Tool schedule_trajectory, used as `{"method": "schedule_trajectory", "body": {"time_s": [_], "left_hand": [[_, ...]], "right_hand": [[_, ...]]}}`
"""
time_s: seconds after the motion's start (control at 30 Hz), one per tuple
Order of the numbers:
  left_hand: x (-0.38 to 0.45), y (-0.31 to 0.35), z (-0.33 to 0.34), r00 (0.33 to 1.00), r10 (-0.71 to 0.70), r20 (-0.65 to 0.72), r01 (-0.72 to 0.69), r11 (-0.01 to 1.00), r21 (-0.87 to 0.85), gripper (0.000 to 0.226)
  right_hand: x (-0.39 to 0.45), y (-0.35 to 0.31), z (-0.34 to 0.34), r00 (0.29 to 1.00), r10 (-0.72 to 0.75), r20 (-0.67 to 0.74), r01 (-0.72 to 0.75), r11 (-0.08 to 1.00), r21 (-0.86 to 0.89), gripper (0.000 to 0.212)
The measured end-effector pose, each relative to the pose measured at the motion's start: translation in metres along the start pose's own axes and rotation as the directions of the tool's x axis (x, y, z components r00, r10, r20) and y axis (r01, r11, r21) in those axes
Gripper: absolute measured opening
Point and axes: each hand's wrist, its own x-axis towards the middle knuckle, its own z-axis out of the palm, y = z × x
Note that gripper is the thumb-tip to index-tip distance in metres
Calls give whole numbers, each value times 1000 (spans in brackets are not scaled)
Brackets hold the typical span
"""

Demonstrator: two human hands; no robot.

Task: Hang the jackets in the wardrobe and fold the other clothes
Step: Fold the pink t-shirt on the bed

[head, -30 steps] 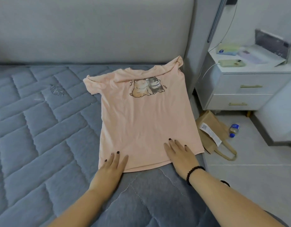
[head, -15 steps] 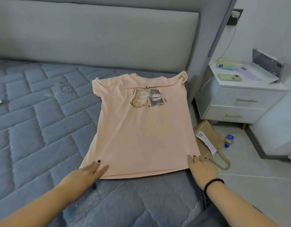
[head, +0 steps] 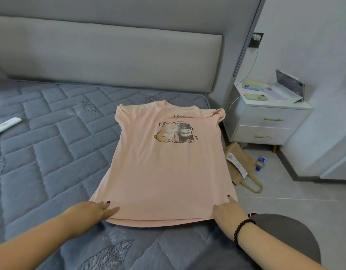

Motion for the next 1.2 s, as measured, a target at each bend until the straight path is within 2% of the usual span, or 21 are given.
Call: {"method": "schedule_trajectory", "body": {"time_s": [0.13,0.23,0.33,0.43,0.57,0.7,0.77,0.9,1.03,1.13,1.2], "left_hand": [[-1,11,-1,1000,-8,30,8,1000,25,64],[8,10,-9,993,-19,-120,23,999,32,47],[36,20,-24,955,-44,-294,39,999,-21,42],[76,36,-41,906,-65,-419,-34,974,-223,42],[139,55,-64,885,-124,-449,-53,931,-361,58],[203,57,-90,874,-270,-404,48,876,-481,62],[232,48,-98,864,-307,-400,97,880,-465,63],[280,9,-117,829,-282,-483,75,912,-404,61],[315,-18,-142,799,-309,-516,84,907,-413,67],[323,-24,-150,774,-320,-547,82,907,-414,68],[327,-25,-147,774,-299,-559,63,914,-401,66]], "right_hand": [[-11,-14,1,988,-32,148,23,998,58,34],[-15,-17,-1,978,-47,204,9,983,181,34],[-13,-11,-4,993,-8,120,-31,947,320,34],[0,-5,2,999,48,-3,-41,879,474,39],[36,2,11,997,63,-49,-19,786,618,57],[86,10,19,998,61,-27,-31,787,617,60],[116,18,21,996,80,-34,-42,786,617,62],[176,43,13,994,70,-78,-9,799,601,64],[232,77,-10,952,145,-268,27,835,549,58],[289,108,-28,965,71,-253,124,726,677,51],[329,136,-45,926,204,-316,111,655,748,36]]}}
